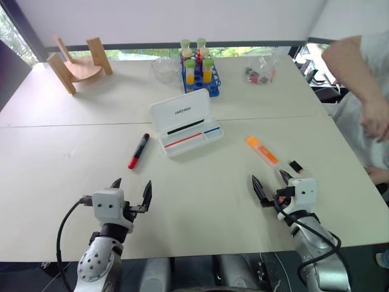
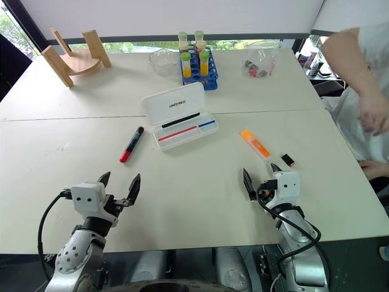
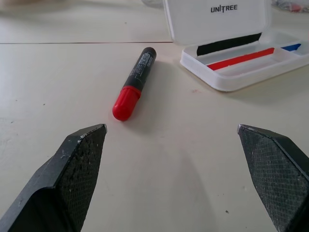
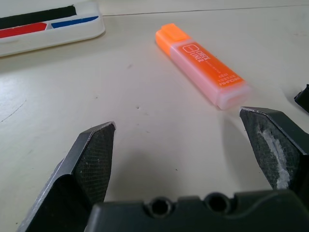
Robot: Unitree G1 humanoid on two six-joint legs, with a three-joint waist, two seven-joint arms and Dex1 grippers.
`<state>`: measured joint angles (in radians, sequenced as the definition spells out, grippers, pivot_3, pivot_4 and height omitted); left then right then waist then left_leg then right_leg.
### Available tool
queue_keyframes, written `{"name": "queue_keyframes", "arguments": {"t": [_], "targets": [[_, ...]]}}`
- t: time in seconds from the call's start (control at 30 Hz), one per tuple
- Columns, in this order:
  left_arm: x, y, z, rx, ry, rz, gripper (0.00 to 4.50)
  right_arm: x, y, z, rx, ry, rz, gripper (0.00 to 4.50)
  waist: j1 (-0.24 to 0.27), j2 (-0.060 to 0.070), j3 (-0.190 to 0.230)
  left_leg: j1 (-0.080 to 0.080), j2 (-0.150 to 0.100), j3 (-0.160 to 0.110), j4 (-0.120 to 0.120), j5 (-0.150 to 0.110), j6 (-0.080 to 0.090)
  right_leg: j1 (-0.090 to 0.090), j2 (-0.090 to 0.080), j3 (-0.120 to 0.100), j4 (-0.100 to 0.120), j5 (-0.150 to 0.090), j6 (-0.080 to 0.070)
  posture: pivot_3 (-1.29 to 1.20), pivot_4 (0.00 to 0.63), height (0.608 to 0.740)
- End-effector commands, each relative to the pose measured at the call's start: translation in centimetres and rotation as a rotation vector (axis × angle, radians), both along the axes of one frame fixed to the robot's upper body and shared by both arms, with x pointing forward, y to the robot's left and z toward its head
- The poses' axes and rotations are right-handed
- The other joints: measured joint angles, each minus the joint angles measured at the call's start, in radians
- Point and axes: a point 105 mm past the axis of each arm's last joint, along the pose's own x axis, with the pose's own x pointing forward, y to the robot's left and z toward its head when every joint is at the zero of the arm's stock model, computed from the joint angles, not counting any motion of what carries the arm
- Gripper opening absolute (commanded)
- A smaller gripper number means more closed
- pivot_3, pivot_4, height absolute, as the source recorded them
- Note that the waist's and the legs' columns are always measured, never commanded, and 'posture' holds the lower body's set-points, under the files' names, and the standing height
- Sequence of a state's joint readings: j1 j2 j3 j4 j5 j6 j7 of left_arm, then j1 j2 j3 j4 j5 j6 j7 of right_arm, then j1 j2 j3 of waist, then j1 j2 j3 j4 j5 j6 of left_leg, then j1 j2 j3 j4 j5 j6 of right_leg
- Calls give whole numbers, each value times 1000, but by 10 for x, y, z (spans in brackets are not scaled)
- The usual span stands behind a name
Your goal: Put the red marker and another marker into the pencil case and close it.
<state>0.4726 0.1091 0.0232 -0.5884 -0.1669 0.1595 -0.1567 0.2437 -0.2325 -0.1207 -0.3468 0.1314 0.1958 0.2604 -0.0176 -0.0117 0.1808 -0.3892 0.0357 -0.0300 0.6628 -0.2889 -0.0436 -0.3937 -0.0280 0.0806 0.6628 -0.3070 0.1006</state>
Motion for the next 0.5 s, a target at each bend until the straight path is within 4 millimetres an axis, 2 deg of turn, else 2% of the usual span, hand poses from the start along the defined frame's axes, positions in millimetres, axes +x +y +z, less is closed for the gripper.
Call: {"name": "queue_keyframes", "arguments": {"t": [0.03,0.5], "targets": [[-1,1,8,-8,-34,2,4479,0,-1,9,-11,-36,1,4500,0,0,0,0,0,0,0,0,0,0,0,0,0,0,0,0,150,740],[-2,1,10,-18,-37,-10,4479,3,-1,16,-21,-51,-3,4500,0,0,0,0,0,0,0,0,0,0,0,0,0,0,0,0,150,740]]}}
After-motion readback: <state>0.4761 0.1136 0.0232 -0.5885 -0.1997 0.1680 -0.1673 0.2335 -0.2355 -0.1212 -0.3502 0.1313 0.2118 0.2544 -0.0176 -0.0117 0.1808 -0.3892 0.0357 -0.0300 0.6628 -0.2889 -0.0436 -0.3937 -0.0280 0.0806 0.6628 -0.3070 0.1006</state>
